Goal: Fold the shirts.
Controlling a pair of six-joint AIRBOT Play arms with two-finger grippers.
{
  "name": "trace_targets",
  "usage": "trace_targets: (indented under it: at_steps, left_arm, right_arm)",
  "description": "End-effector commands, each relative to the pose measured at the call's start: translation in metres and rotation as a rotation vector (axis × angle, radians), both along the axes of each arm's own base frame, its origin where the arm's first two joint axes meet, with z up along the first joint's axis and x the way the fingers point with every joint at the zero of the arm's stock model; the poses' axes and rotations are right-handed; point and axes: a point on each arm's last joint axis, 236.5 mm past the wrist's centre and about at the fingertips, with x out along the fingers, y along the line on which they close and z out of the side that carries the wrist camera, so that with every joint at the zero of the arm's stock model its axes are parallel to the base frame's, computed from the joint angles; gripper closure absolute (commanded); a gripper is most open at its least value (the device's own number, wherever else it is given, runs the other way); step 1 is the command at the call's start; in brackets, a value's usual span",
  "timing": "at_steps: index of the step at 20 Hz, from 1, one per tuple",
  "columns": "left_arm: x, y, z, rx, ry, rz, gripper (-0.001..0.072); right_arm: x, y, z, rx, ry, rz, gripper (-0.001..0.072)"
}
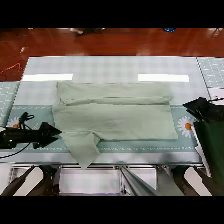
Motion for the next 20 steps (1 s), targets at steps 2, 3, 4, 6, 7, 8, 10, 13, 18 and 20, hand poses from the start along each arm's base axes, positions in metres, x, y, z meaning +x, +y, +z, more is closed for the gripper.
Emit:
trace_targets:
  at_steps: [2, 3, 4, 6, 7, 8, 10, 13, 18, 20]
  left_arm:
    - [-0.010, -0.029, -0.023, 0.027, 0.060, -0.131, 0.0198]
    - [-0.004, -0.031, -0.029, 0.050, 0.060, -0.120, 0.0199]
    - [0.003, -0.036, -0.033, 0.057, 0.045, -0.112, 0.0203]
    - [0.013, -0.043, -0.035, 0.059, 0.016, -0.102, 0.0642]
    - [0.017, -0.046, -0.033, 0.054, -0.012, -0.115, 0.0689]
    - [0.020, -0.047, -0.030, 0.045, -0.030, -0.126, 0.0689]
    - [0.020, -0.049, -0.028, 0.039, -0.029, -0.128, 0.0689]
    - [0.018, -0.050, -0.028, 0.032, -0.024, -0.133, 0.0689]
    - [0.017, -0.050, -0.027, 0.030, -0.023, -0.135, 0.0689]
    - [0.017, -0.050, -0.027, 0.030, -0.022, -0.135, 0.0689]
  right_arm:
    - [0.002, 0.003, 0.004, 0.029, -0.013, -0.015, 0.0294]
    - [0.002, -0.002, 0.005, 0.031, -0.014, -0.035, 0.0294]
    - [0.001, -0.011, 0.005, 0.033, -0.011, -0.066, 0.0295]
    - [-0.018, -0.041, -0.007, -0.005, 0.057, -0.139, 0.0294]
    - [-0.042, -0.056, -0.024, -0.033, 0.163, -0.177, 0.0295]
    - [-0.068, -0.059, -0.041, -0.038, 0.274, -0.189, 0.0294]
    - [-0.098, -0.042, -0.064, 0.012, 0.396, -0.178, 0.0295]
    - [-0.113, -0.016, -0.080, 0.049, 0.451, -0.109, 0.0294]
    - [-0.118, 0.002, -0.090, 0.124, 0.510, -0.047, 0.0294]
    - [-0.116, 0.004, -0.097, 0.157, 0.526, -0.047, 0.0294]
